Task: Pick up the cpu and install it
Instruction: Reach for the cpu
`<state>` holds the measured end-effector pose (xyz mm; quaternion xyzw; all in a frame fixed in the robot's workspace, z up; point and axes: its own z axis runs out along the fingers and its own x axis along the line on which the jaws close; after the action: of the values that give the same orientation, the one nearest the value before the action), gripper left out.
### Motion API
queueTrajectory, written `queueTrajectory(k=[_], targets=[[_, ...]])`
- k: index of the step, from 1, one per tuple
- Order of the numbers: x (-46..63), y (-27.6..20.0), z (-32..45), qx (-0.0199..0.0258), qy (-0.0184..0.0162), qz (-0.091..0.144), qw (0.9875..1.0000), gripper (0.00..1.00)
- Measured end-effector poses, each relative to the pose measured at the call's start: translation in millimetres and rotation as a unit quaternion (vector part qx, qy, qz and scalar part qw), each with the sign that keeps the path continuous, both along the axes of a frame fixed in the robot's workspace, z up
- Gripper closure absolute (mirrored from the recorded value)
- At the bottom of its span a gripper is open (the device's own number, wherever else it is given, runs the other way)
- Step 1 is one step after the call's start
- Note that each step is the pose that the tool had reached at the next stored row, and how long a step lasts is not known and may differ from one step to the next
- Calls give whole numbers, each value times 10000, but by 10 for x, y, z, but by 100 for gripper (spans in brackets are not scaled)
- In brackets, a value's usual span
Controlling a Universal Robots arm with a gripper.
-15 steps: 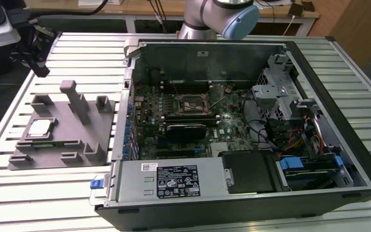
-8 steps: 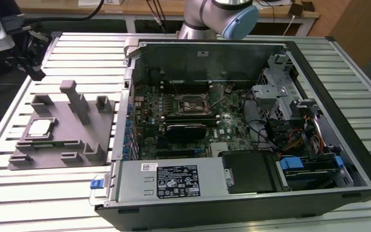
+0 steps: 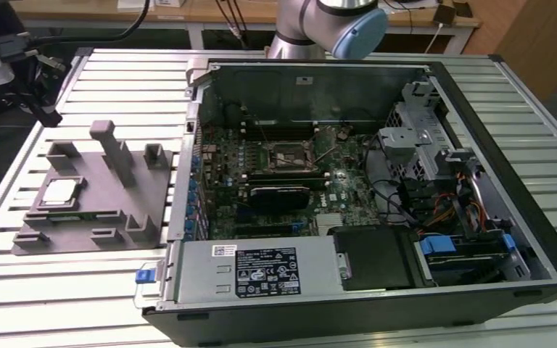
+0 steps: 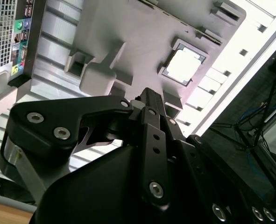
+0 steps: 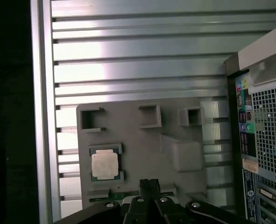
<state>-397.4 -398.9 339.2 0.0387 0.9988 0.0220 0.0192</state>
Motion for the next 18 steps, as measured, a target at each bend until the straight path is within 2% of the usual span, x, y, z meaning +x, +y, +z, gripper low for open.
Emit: queueTrajectory(k=[18], targets=[[-158,17,-236,-1,1,0,10000,89]])
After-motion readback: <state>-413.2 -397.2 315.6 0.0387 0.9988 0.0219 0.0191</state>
